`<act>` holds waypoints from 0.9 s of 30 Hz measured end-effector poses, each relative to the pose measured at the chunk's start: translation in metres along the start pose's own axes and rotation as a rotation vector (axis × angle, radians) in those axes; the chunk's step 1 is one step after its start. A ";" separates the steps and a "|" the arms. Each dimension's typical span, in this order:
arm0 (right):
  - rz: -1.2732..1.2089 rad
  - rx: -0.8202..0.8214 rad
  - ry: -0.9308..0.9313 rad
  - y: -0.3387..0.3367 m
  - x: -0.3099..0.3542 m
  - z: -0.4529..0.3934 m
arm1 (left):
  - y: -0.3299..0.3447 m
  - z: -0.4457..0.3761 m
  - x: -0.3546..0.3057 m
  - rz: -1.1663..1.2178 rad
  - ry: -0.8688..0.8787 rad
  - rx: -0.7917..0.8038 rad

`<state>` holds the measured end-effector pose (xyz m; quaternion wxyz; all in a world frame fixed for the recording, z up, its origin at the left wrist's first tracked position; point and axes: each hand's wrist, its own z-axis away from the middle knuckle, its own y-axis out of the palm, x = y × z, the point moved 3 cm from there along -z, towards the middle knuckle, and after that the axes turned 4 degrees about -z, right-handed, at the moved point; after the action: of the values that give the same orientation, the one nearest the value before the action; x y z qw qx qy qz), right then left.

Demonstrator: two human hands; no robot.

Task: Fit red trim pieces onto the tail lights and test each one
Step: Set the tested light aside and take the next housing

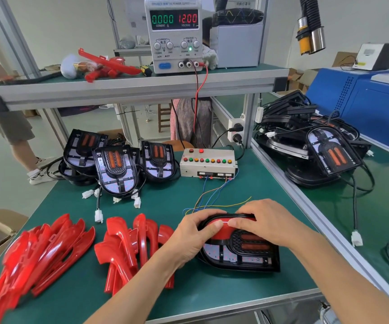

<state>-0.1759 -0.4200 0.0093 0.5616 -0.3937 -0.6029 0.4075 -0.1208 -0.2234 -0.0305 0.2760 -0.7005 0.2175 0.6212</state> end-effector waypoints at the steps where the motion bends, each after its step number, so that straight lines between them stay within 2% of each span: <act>1: 0.003 -0.023 -0.003 0.001 0.000 0.000 | 0.000 0.000 0.000 -0.008 -0.003 -0.002; 15: 0.024 -0.171 -0.075 0.003 0.002 0.005 | 0.000 0.000 0.001 -0.027 -0.024 -0.015; 17: 0.037 -0.161 -0.036 0.004 0.000 0.005 | 0.001 0.002 0.003 0.106 -0.072 -0.010; 20: -0.113 -0.170 0.085 0.003 -0.008 0.009 | 0.003 0.004 0.006 0.386 -0.160 0.001; 27: -0.354 -0.209 0.243 0.014 -0.011 0.022 | 0.012 -0.004 -0.001 0.307 -0.198 -0.154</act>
<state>-0.1975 -0.4266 -0.0088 0.6489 -0.3839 -0.6296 0.1877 -0.1253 -0.2350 -0.0307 0.1436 -0.6136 0.2454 0.7367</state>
